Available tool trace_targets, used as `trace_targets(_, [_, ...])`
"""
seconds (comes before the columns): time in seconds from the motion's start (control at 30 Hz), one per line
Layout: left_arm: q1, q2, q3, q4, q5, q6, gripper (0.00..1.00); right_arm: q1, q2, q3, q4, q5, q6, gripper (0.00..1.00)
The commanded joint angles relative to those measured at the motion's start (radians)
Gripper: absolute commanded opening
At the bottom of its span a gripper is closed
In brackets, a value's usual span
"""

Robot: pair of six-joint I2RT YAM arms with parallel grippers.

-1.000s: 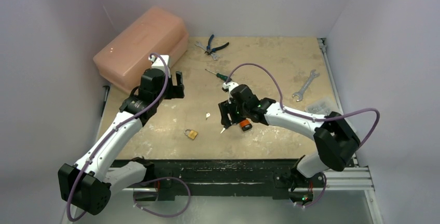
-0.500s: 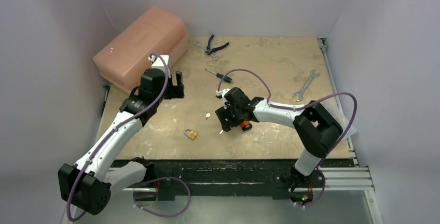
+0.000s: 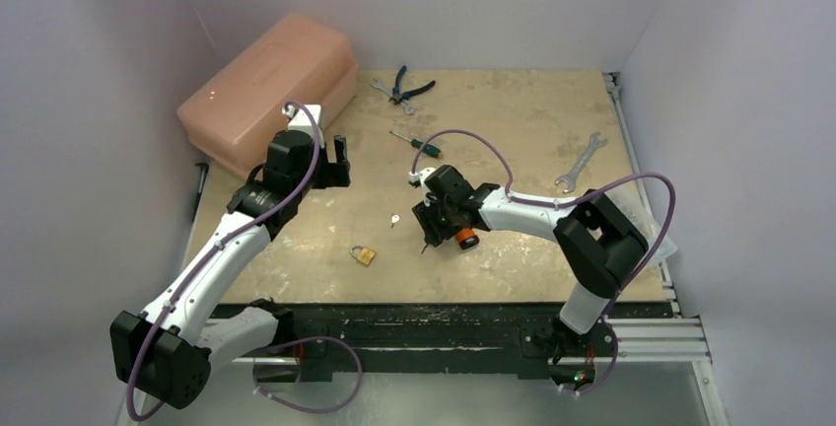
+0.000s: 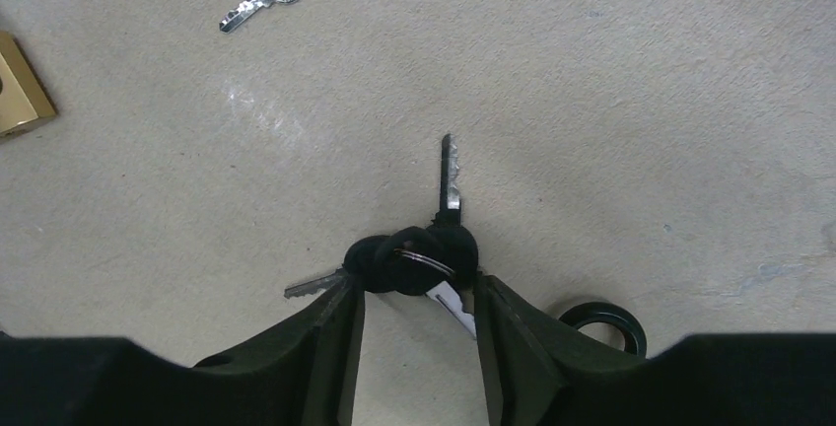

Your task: Unlock with the key

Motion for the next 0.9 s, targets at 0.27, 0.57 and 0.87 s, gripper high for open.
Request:
trace_targets(0.27, [0.01, 0.005, 0.022, 0.017, 0.011, 0.002, 0.87, 0.011, -0.05, -0.042, -0.046, -0.017, 0.102, 0.46])
trace_targets(0.57, [0.01, 0.002, 0.022, 0.017, 0.012, 0.001, 0.87, 0.022, -0.064, -0.064, -0.031, 0.008, 0.11, 0.6])
trace_targets(0.87, [0.01, 0.001, 0.02, 0.017, 0.008, 0.002, 0.87, 0.024, -0.017, -0.038, -0.017, 0.101, 0.076, 0.58])
